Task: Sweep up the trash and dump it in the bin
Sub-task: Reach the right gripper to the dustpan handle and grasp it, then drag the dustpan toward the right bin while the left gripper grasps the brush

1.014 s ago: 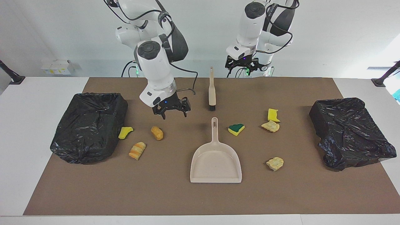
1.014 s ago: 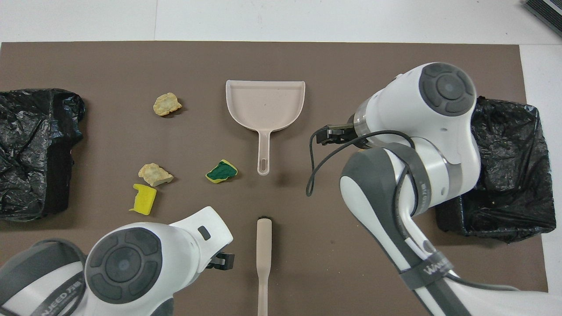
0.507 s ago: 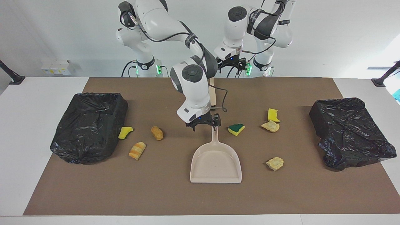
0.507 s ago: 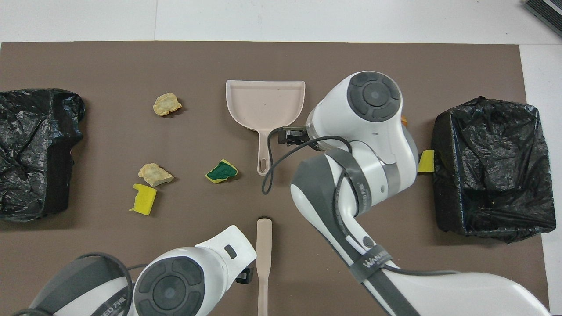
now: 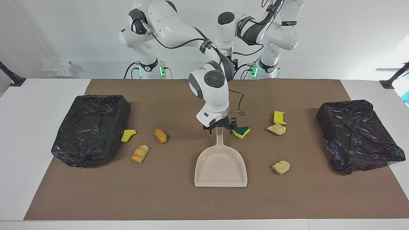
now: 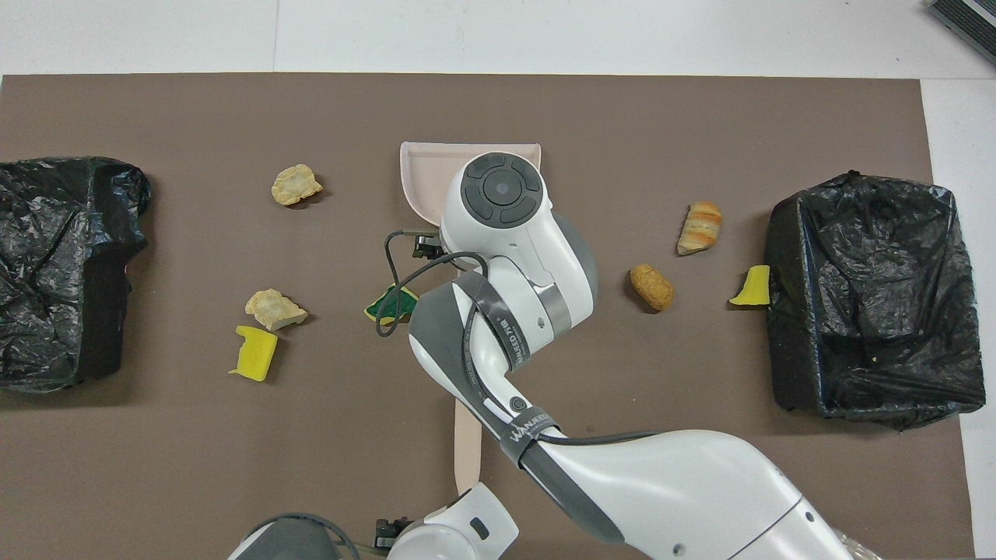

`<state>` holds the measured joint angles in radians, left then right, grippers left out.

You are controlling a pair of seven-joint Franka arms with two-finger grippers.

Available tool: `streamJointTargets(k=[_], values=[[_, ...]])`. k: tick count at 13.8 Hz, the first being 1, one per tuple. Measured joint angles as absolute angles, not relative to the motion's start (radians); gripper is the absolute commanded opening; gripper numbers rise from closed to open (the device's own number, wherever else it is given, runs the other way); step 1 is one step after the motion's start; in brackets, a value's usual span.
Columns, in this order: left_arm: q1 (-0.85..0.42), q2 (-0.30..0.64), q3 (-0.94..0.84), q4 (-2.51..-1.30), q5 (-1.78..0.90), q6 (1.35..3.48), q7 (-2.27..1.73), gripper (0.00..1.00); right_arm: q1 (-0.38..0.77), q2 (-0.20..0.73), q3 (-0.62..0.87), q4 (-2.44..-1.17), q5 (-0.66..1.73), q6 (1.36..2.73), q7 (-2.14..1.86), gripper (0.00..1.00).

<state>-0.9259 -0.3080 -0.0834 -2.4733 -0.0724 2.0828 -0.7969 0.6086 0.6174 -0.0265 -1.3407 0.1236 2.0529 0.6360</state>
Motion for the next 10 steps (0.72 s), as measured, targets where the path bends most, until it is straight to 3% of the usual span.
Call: streamJointTargets(k=[5,7,8,9,10], values=[[-1.001,-0.242,-0.084,-2.514,-0.072,2.201,-0.885,1.0,0.631,0.627,-0.026,-1.354,0.087,2.053,0.636,0.66],[-1.002,-0.218,-0.082,-2.514,-0.072,2.218,-0.885,1.0,0.632,0.629,-0.027,-1.366,0.075,2.053,0.636,0.45],[-1.002,-0.21,-0.082,-2.514,-0.072,2.224,-0.885,0.93,0.632,0.629,-0.029,-1.369,0.068,2.053,0.636,0.26],[-1.002,-0.205,-0.082,-2.514,-0.072,2.225,-0.885,0.6,0.631,0.629,-0.031,-1.37,0.055,2.053,0.636,0.11],[-1.002,-0.204,-0.082,-2.514,-0.072,2.225,-0.885,0.37,0.632,0.629,-0.032,-1.369,0.051,2.053,0.636,0.0]])
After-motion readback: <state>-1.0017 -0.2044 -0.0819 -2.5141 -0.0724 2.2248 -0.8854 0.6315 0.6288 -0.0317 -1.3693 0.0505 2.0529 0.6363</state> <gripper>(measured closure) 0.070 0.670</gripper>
